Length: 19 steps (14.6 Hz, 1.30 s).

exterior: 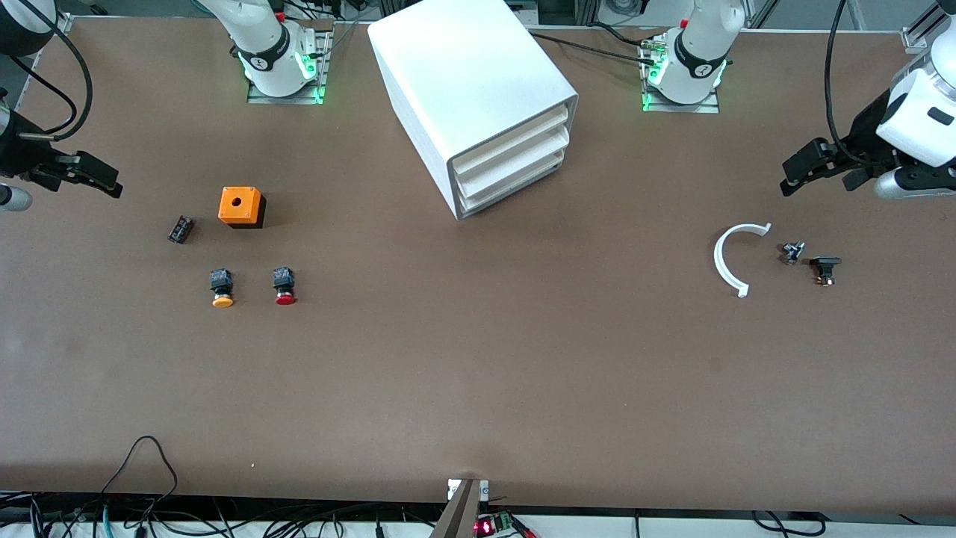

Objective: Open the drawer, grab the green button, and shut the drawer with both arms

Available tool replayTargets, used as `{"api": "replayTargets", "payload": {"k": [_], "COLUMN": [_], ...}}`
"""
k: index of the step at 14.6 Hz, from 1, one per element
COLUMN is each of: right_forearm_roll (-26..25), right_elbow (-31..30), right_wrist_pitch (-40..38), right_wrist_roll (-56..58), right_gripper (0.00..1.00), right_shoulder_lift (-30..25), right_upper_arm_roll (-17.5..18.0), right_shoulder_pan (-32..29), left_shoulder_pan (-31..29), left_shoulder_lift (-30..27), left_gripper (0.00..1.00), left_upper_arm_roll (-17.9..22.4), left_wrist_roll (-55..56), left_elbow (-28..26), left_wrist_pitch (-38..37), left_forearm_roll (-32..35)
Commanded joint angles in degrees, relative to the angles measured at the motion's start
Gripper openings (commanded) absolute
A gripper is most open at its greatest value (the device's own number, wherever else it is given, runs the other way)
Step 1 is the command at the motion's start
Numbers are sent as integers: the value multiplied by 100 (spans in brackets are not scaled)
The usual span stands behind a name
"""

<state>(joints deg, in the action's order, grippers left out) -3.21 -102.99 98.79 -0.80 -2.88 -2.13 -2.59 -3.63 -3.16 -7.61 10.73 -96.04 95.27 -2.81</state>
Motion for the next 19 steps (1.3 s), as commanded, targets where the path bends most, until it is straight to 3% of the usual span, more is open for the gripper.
{"api": "replayTargets", "payload": {"k": [1, 9, 12, 16, 19], "right_forearm_roll": [102, 102, 102, 102, 102], "right_elbow": [-90, -81, -81, -81, -81], "right_wrist_pitch": [17, 9, 17, 44, 44], "right_wrist_roll": [115, 124, 124, 124, 124], "right_gripper": [100, 100, 100, 100, 100], "right_shoulder_lift": [-116, -125, -125, -116, -116], "right_upper_arm_roll": [-16, 19, 19, 19, 19], "right_shoulder_pan": [-14, -14, -14, -14, -14], "left_shoulder_pan": [11, 20, -32, 20, 11], "left_shoulder_lift": [131, 350, 981, 2079, 2635], "left_gripper": [100, 100, 100, 100, 100], "left_upper_arm_roll": [-56, -407, -697, -698, -698], "left_wrist_roll": [-80, -88, -115, -124, -263], "left_elbow": [226, 279, 297, 218, -132], "left_wrist_pitch": [-166, -306, -588, -527, -195], "left_forearm_roll": [-27, -70, -106, -922, -2149]}}
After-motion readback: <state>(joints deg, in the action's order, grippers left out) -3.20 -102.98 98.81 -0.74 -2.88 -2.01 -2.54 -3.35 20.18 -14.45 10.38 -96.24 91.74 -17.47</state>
